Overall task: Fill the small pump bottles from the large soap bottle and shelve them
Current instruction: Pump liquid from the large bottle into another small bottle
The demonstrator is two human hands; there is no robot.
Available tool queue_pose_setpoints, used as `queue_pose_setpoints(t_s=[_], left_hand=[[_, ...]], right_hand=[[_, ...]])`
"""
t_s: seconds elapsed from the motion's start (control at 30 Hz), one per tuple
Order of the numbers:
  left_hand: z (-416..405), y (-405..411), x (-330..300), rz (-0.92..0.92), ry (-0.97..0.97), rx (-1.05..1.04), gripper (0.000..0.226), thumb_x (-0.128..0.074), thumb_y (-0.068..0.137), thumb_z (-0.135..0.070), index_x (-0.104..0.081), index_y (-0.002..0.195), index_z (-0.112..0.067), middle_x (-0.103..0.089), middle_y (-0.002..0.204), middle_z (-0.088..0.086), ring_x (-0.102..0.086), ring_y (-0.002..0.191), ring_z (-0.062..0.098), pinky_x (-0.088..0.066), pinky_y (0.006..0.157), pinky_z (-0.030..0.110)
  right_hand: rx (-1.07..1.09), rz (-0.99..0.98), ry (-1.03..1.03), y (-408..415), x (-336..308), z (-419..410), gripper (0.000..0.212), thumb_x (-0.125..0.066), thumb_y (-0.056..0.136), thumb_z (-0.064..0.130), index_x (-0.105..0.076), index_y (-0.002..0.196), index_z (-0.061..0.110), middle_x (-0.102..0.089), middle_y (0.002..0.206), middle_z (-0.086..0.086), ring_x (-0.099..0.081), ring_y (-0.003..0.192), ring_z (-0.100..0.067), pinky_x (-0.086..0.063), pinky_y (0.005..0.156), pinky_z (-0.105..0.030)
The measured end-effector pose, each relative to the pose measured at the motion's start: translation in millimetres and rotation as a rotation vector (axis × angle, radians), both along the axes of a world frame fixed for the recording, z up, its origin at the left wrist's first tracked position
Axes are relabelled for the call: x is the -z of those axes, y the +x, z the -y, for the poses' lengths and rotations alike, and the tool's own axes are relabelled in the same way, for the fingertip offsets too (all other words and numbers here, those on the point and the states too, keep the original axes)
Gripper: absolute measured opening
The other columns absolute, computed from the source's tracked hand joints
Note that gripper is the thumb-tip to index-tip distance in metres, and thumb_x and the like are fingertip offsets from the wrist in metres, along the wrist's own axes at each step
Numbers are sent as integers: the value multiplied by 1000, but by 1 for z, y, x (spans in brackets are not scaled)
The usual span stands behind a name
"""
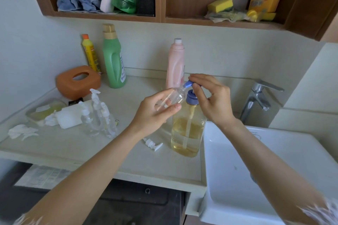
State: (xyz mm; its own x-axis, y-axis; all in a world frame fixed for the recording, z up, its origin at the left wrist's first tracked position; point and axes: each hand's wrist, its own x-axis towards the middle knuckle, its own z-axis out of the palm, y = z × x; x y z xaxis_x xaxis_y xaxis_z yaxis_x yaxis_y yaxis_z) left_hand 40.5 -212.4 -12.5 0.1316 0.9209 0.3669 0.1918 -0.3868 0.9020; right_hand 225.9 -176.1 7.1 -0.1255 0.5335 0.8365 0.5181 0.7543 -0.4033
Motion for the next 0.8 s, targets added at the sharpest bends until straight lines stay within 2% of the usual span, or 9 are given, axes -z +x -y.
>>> queue_pose_setpoints(t_s=[0.07, 0.13, 0.23, 0.37, 0.47, 0.6, 0.73, 0.8], left_hand=[[2, 4, -3, 39, -13, -22, 33, -74, 82, -30, -63, 103, -53, -58, 85, -7, -54, 61, 8, -49, 52, 23], [3, 8, -3, 66, -42, -86, 32, -78, 78, -27, -61, 98, -46, -62, 88, 1, -56, 57, 11, -49, 49, 25], [4, 10, 2, 64, -94, -140, 33, -77, 74, -19, -52, 94, -27, -65, 85, -2, -58, 55, 10, -48, 48, 26], [7, 8, 4, 6, -114, -170, 33, -70, 66, -25, -50, 92, -21, -68, 86, -2, -60, 63, 9, -52, 58, 29], [7, 6, 4, 12, -105, -176, 33, -72, 66, -26, -52, 91, -22, -69, 88, -3, -64, 71, 8, -52, 62, 30], [12, 8, 0, 84, -52, -181, 37, -78, 65, -29, -56, 94, -24, -72, 93, -2, -67, 80, 9, -51, 64, 24], [15, 9, -1, 131, 13, -204, 39, -81, 66, -30, -60, 99, -20, -72, 95, -1, -69, 83, 12, -51, 65, 26], [16, 9, 0, 131, 31, -215, 40, -80, 68, -30, -62, 101, -20, -71, 99, -1, -69, 87, 16, -53, 68, 31]], right_hand=[[-2, -46, 21, -5, 7, 1, 21, -55, 91, 1, -69, 106, -1, -67, 111, -10, -60, 109, -20, -44, 99, -24], [-15, -82, 15, -14, 15, 4, 24, -50, 89, 2, -66, 106, -4, -65, 112, -12, -58, 110, -23, -43, 97, -25], [-7, -93, 44, -22, 27, 4, 32, -42, 86, 13, -63, 100, -7, -63, 108, -14, -54, 106, -23, -46, 88, -30], [29, -89, 70, -24, 32, -3, 34, -40, 84, 17, -64, 93, -5, -64, 101, -13, -52, 97, -21, -48, 81, -36], [22, -61, 45, -24, 29, -1, 36, -39, 85, 18, -65, 95, -4, -65, 103, -13, -53, 98, -21, -46, 83, -33], [-9, -17, 43, -12, 17, -1, 39, -36, 91, 20, -65, 101, -2, -65, 108, -11, -56, 103, -23, -39, 92, -21], [-36, -31, 38, -11, 11, -1, 40, -35, 94, 23, -65, 104, -2, -65, 110, -10, -58, 105, -25, -42, 93, -26], [-46, -38, 48, -12, 14, -2, 40, -35, 94, 22, -64, 107, -3, -63, 113, -11, -57, 109, -26, -40, 96, -24]])
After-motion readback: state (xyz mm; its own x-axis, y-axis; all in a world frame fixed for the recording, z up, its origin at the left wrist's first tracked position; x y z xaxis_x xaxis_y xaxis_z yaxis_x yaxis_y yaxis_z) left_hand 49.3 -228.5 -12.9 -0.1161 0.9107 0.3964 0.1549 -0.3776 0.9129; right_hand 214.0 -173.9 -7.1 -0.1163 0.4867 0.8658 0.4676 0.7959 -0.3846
